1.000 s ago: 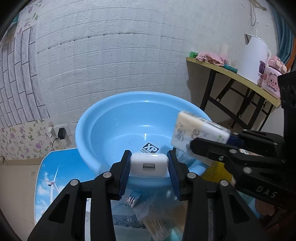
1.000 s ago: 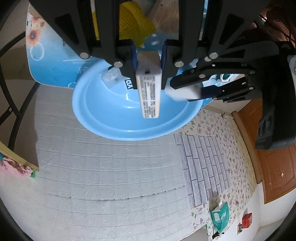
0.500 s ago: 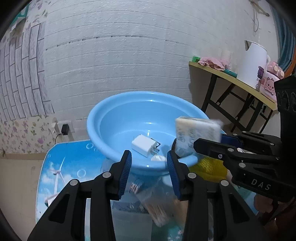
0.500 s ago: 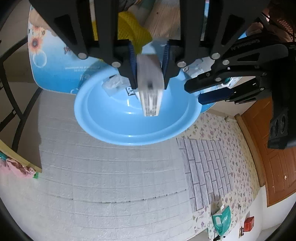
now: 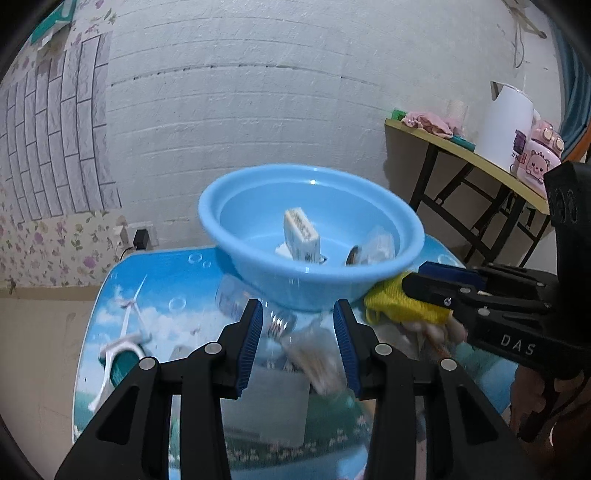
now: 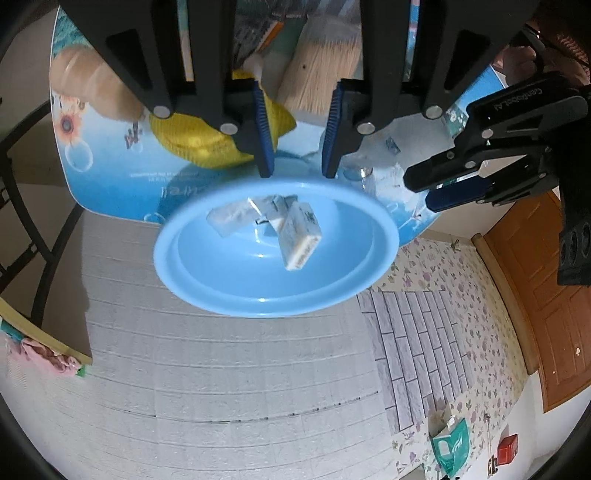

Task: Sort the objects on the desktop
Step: 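Withdraw both grippers from the basin back over the table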

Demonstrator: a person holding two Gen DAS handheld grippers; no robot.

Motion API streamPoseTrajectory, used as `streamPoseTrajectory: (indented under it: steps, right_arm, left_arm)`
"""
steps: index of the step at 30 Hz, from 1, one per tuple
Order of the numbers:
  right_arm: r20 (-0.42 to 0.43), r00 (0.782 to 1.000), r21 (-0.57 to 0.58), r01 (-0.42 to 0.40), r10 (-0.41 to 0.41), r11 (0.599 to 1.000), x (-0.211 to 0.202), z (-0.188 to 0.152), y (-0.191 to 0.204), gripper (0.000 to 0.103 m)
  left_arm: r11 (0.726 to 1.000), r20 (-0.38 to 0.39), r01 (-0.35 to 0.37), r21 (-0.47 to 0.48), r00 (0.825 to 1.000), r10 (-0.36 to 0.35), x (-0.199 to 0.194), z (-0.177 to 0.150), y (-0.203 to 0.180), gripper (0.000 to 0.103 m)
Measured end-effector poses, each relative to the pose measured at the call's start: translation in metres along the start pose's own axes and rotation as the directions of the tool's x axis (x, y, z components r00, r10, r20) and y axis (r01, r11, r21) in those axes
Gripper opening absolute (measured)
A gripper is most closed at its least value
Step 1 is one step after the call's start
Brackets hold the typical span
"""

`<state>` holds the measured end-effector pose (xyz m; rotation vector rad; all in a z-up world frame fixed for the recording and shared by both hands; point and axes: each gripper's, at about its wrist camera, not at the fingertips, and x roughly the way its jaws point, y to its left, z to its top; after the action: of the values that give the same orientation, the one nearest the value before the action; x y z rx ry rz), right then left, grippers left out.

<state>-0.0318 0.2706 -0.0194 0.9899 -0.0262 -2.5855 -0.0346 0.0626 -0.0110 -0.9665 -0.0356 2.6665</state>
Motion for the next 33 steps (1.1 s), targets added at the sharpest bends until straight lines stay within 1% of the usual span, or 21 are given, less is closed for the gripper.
streamPoseTrajectory:
  steps: [5, 9, 14, 20, 22, 24, 28, 30, 32, 33]
  right_arm:
    - [-0.025, 1.000, 0.006, 0.002, -0.002, 1.000, -0.004, -0.013, 0.001, 0.027]
    - [-0.058, 0.998, 0.020, -0.009, 0.010, 1.000, -0.005, -0.027, 0.001, 0.027]
    - [-0.109, 0.994, 0.018, 0.006, -0.004, 1.000, -0.004, -0.043, -0.002, 0.027]
    - [-0.093, 0.995, 0.020, 0.048, -0.046, 0.999, -0.016, -0.054, -0.014, 0.027]
    - [-0.102, 0.993, 0.028, 0.070, -0.067, 0.997, -0.018, -0.057, -0.018, 0.027]
    - [-0.108, 0.993, 0.044, 0.060, -0.055, 0.997, -0.019, -0.058, -0.021, 0.027]
    - [-0.111, 0.992, 0.033, 0.068, -0.064, 0.997, -0.021, -0.061, -0.020, 0.028]
    - [-0.114, 0.991, 0.029, 0.079, -0.075, 0.996, -0.020, -0.062, -0.019, 0.030]
    - [-0.115, 0.989, 0.022, 0.097, -0.094, 0.995, -0.021, -0.063, -0.018, 0.034]
    - [-0.113, 0.989, 0.022, 0.102, -0.099, 0.995, -0.022, -0.063, -0.018, 0.035]
  left_arm:
    - [1.000, -0.021, -0.017, -0.013, 1.000, 0.017, -0.005, -0.013, 0.003, 0.044]
    - [0.999, -0.038, -0.030, -0.017, 0.999, 0.029, -0.008, -0.023, 0.008, 0.045]
    - [0.998, -0.061, -0.046, -0.034, 0.997, 0.044, -0.010, -0.037, 0.013, 0.045]
    - [0.997, -0.082, -0.054, -0.047, 0.995, 0.050, -0.012, -0.050, 0.020, 0.045]
    - [0.997, -0.088, -0.059, -0.049, 0.995, 0.054, -0.012, -0.053, 0.022, 0.045]
    - [0.997, -0.089, -0.062, -0.050, 0.994, 0.058, -0.013, -0.056, 0.024, 0.045]
    - [0.995, -0.093, -0.074, -0.060, 0.993, 0.068, -0.015, -0.060, 0.030, 0.045]
    - [0.995, -0.100, -0.080, -0.064, 0.992, 0.073, -0.014, -0.061, 0.032, 0.048]
    - [0.993, -0.104, -0.096, -0.068, 0.991, 0.089, -0.015, -0.064, 0.034, 0.060]
    - [0.992, -0.101, -0.107, -0.070, 0.990, 0.099, -0.015, -0.065, 0.034, 0.062]
